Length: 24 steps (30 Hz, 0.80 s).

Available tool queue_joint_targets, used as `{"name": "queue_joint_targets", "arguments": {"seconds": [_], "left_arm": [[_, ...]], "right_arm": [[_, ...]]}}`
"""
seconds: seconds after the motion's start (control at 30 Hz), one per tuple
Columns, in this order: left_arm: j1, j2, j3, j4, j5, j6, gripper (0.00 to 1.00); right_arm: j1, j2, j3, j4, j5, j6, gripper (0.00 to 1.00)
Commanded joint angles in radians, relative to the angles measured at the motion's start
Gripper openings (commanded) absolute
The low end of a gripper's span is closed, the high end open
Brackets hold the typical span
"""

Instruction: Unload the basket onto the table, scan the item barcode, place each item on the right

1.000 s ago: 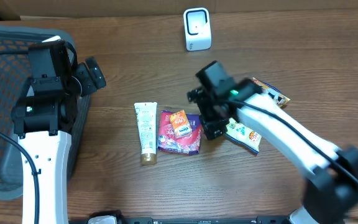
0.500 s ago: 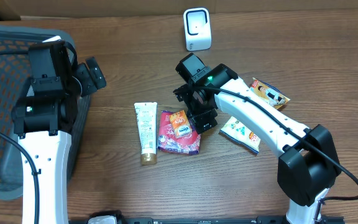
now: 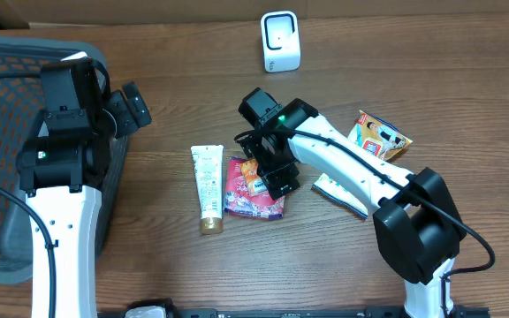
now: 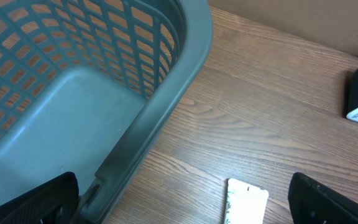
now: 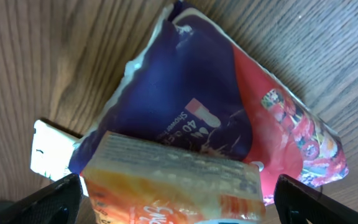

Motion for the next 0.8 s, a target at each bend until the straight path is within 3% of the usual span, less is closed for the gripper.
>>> {"name": "queue_joint_targets", "arguments": {"seconds": [0.0, 0.57, 0.77], "left_arm": [[0.000, -0.009, 0.019, -0.002, 0.012, -0.010, 1.00], [-0.001, -0.009, 0.019, -0.024, 0.012, -0.010, 1.00], [-0.001, -0.009, 0.019, -0.024, 0.011, -0.009, 1.00]], "right_arm": [[0.000, 0.002, 0.013, 0.003, -0.015, 0.016, 0.99], [0.031, 0.046, 0.013, 0.022, -0.030, 0.068, 1.00], [0.031, 0.051, 0.013, 0.021, -0.019, 0.068, 0.85]]}}
